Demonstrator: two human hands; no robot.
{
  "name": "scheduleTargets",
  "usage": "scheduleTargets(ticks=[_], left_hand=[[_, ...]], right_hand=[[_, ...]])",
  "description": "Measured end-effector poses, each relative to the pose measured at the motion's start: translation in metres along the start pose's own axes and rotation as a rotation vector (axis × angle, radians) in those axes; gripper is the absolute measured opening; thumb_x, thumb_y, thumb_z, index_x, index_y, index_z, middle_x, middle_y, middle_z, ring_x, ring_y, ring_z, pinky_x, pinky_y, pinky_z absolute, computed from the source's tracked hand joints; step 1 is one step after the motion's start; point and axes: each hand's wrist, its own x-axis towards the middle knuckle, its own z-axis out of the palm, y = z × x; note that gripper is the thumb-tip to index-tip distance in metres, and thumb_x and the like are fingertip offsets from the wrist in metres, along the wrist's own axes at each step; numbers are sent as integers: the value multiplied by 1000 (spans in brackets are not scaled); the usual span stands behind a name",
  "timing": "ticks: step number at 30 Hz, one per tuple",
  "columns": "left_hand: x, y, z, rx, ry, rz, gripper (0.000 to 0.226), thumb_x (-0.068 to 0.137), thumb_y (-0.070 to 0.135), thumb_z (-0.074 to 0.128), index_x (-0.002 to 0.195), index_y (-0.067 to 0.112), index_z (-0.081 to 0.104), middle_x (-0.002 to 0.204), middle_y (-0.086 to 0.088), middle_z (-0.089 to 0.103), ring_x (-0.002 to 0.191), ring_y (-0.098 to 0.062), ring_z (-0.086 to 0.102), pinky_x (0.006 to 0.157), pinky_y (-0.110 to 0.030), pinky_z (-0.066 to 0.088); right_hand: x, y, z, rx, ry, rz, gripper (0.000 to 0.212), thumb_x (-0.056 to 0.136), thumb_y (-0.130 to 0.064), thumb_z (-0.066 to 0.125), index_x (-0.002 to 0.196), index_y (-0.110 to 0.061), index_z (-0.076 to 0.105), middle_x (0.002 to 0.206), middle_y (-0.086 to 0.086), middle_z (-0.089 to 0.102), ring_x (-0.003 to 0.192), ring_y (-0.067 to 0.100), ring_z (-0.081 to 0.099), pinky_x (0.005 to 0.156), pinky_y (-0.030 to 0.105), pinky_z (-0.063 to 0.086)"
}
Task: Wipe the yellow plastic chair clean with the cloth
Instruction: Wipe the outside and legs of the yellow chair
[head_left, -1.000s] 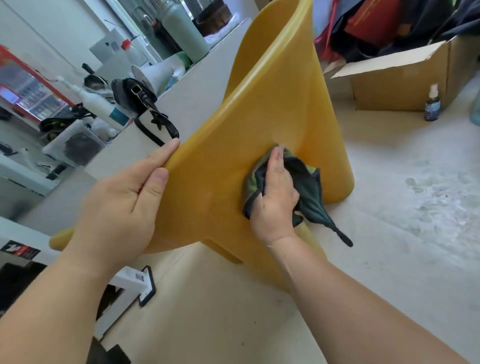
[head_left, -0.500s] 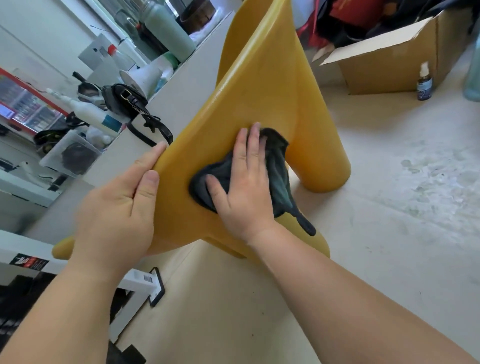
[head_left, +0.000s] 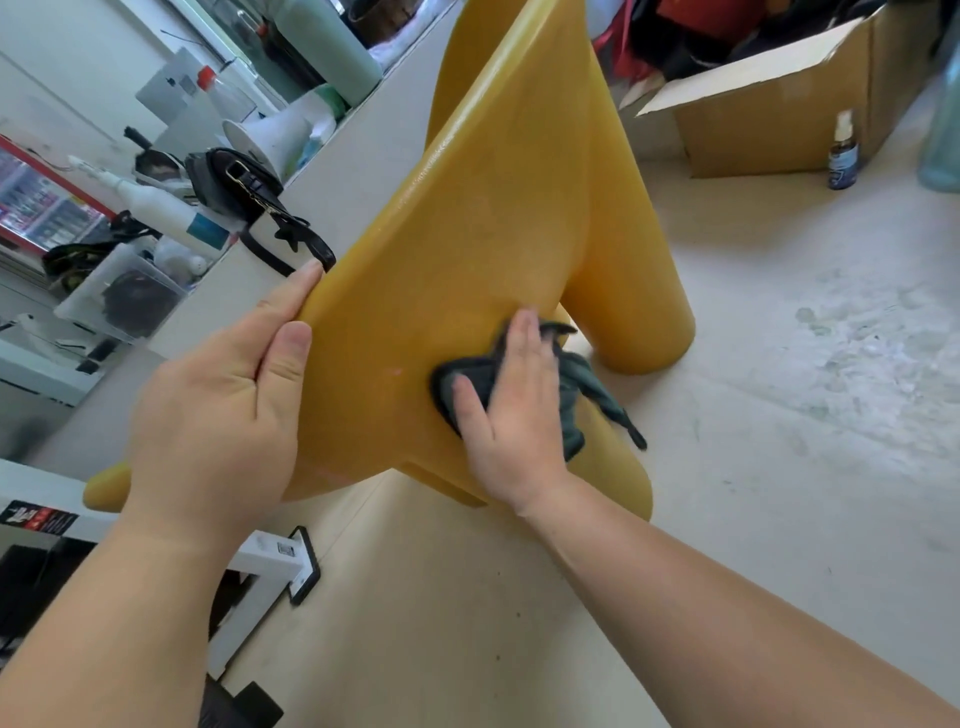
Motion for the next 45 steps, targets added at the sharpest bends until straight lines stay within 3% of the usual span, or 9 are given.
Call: scheduleTargets(ticks=[6,9,14,20,24,29,34,40,45], left_hand=[[-2,1,3,19,8,18,35,101,53,33,133,67,41,110,54,44,103,2,49,89,-44,50],[-1,1,3,24,7,20,35,102,51,34,132,67,41,105,54,46,100,6,47,84,-39,47],[-1,1,3,14,21,10,37,102,49,34,136,59,43,107,44,47,96,4,47,83,-38,46],[0,-3,2,32,20,13,42,102,49,33,142,51,45,107,31,52,94,1,48,79,-38,48],[0,-4,2,46,32,20,42,102,44,35,142,47,48,106,24,56,93,-1,50,77,-40,49],[0,-1,3,44,31,20,41,102,46,34,140,51,47,101,37,52,92,1,50,77,-39,47],[0,1,3,55,46,1,41,102,47,34,140,51,47,104,22,62,95,-10,56,81,-46,51],[0,-2,1,47,31,16,42,101,45,36,140,46,50,114,12,67,102,-18,61,83,-49,51],[1,-4,0,35,18,4,42,101,45,36,140,47,51,110,17,65,96,-6,53,79,-35,44]], right_hand=[[24,-4,3,-28,74,-128,95,95,-68,29,162,-7,2,170,17,-5,158,33,1,128,43,8],[13,54,3,1,39,116,93,92,-69,25,163,-13,4,171,13,5,158,28,8,127,44,13],[-26,113,-3,-7,-83,516,97,87,-78,7,162,-19,-7,171,11,-10,158,33,2,126,45,11],[-24,56,1,-17,-66,61,94,90,-73,25,158,-27,-21,169,-4,-22,157,18,-14,127,51,-2],[23,-27,-5,30,6,-240,89,97,-65,28,159,-18,-15,169,2,-20,157,36,-6,127,54,0],[97,-56,-33,140,201,-307,90,99,-59,30,161,-5,-6,169,16,-17,156,34,-18,126,53,-8],[116,-59,-35,373,216,11,97,91,-69,23,161,-11,-12,169,13,-20,157,27,-15,126,52,-4],[-19,-61,36,27,130,-319,86,100,-45,37,159,-6,-12,166,15,-24,156,34,-15,127,45,-8],[29,-73,6,104,179,-395,89,99,-47,40,158,2,-5,165,19,-20,155,26,-18,124,28,-10]])
